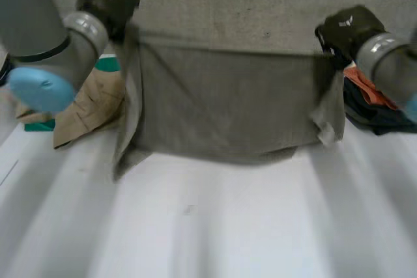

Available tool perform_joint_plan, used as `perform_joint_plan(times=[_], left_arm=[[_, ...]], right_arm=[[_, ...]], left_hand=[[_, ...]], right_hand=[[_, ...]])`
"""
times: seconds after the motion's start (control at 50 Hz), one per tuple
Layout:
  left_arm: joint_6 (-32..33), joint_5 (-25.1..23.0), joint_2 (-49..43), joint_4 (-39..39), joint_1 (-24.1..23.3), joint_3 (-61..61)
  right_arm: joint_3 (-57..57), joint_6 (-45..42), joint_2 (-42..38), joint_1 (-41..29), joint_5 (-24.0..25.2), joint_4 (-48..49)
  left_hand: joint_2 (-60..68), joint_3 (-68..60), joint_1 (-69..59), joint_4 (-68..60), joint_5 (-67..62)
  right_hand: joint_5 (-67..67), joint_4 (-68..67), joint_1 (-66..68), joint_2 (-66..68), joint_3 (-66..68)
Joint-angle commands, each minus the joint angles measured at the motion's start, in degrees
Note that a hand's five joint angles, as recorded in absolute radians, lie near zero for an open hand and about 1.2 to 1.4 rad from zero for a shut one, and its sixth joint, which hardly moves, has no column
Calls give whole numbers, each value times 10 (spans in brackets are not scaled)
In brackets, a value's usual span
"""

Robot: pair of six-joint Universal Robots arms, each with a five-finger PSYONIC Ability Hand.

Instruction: Fold the laundry.

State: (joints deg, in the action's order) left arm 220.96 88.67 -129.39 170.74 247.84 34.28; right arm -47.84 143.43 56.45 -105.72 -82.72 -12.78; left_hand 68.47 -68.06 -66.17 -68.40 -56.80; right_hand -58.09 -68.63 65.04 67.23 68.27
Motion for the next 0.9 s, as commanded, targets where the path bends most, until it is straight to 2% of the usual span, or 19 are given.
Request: perform_joint_plan(times=[0.02,0.04,0.1,0.26,0.38,0.54,0.66,0.7,0.74,0.78,0.9], left_arm=[[-22,10,-47,165,-3,-169],[-33,12,-39,193,-7,-166],[-51,19,-17,217,-10,-150],[-88,4,39,226,9,29],[-91,-30,53,232,25,212],[-84,-65,12,235,31,371],[-38,-42,-38,230,38,388],[-16,-25,-47,224,42,383],[-11,-21,-47,220,44,381],[-13,-21,-45,220,46,381],[-17,-20,-42,213,52,382]], right_arm=[[134,47,-71,-12,-109,241],[137,58,-62,-12,-119,281],[130,72,-41,-16,-117,308],[7,107,40,-12,-49,227],[-157,121,77,6,10,180],[-321,111,53,18,69,179],[-355,65,14,22,73,167],[-356,55,13,25,73,156],[-353,57,16,27,73,148],[-353,62,21,28,73,145],[-353,71,35,38,69,143]], left_hand=[[115,-119,-138,-116,-132],[115,-119,-138,-116,-132],[115,-119,-138,-116,-132],[115,-119,-138,-116,-132],[115,-119,-138,-116,-132],[115,-119,-138,-116,-132],[115,-119,-138,-116,-132],[23,-28,-46,-24,-40],[-27,23,4,27,11],[-133,129,110,132,116],[-234,230,211,233,217]], right_hand=[[-119,-114,150,128,117],[-119,-114,150,128,117],[-119,-114,150,128,117],[-119,-114,150,128,117],[-119,-114,150,128,117],[-119,-114,150,128,117],[-119,-114,150,128,117],[-119,-114,150,128,117],[-119,-114,150,128,117],[-119,-114,150,128,117],[-119,-114,150,128,117]])
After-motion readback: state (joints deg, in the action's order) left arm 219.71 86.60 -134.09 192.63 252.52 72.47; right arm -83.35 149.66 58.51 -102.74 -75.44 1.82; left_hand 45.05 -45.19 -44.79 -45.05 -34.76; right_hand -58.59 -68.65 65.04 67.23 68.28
